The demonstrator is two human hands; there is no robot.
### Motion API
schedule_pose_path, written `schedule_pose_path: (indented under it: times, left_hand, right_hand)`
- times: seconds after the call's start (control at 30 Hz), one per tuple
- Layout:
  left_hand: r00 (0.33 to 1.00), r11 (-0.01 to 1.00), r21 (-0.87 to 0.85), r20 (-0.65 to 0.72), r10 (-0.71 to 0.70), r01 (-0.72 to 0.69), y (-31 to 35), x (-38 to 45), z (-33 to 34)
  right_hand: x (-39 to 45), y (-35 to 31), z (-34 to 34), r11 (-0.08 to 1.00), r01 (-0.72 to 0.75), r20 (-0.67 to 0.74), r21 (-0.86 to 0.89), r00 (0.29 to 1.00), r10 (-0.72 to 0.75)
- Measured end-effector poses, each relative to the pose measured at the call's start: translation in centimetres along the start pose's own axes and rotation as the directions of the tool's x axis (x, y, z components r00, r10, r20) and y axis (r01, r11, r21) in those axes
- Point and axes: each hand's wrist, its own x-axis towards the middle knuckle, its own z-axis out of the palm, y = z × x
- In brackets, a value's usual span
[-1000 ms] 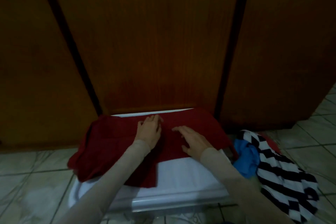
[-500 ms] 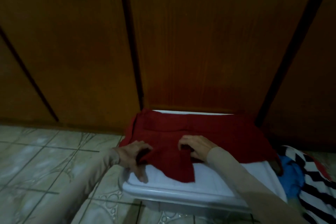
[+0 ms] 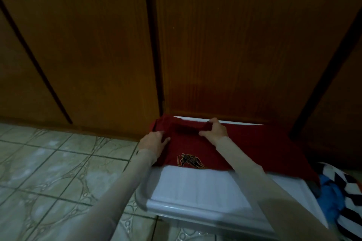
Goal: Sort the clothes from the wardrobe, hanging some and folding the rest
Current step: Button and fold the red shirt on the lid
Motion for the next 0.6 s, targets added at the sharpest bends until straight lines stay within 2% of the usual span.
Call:
schedule_pose_path:
  times: [0.1, 0.27, 0.37, 0.47, 0.53, 0.6]
  left_hand:
    - [0.997, 0.997, 0.019, 0.029, 0.075, -0.076, -0.6, 0.6, 0.3]
    - [0.999, 0.987, -0.155, -0.005, 0.044, -0.044, -1.3, 1.4, -0.5]
    - [0.996, 0.996, -0.064, -0.059, 0.063, -0.066, -0.9, 1.4, -0.4]
    - [0.992, 0.998, 0.032, -0.115, 0.056, -0.052, -0.4, 1.0, -0.3]
    - [0.982, 0.999, 0.036, -0.182, 0.046, -0.04, -0.3, 0.8, -0.3]
    - [0.966, 0.999, -0.004, -0.255, 0.036, -0.038, 0.2, 0.5, -0.2]
  right_hand:
    - [-0.8, 1.7, 0.9, 0.99, 0.078, 0.004, -0.113, 0.997, -0.078]
    - [-0.9, 4.1, 0.2, 0.992, 0.122, -0.036, -0.032, 0.992, -0.123]
    - [-1.0, 5.0, -0.7, 0.984, 0.136, -0.049, 0.113, 0.99, -0.131]
    - [-1.7, 5.7, -1.6, 0.98, 0.193, 0.109, 0.044, 0.974, -0.197]
    - [-2.0, 6.3, -1.8, 0.967, 0.241, 0.196, -0.081, 0.955, -0.222]
    - [-2.0, 7.0, -1.8, 0.952, 0.266, 0.225, -0.152, 0.947, -0.229]
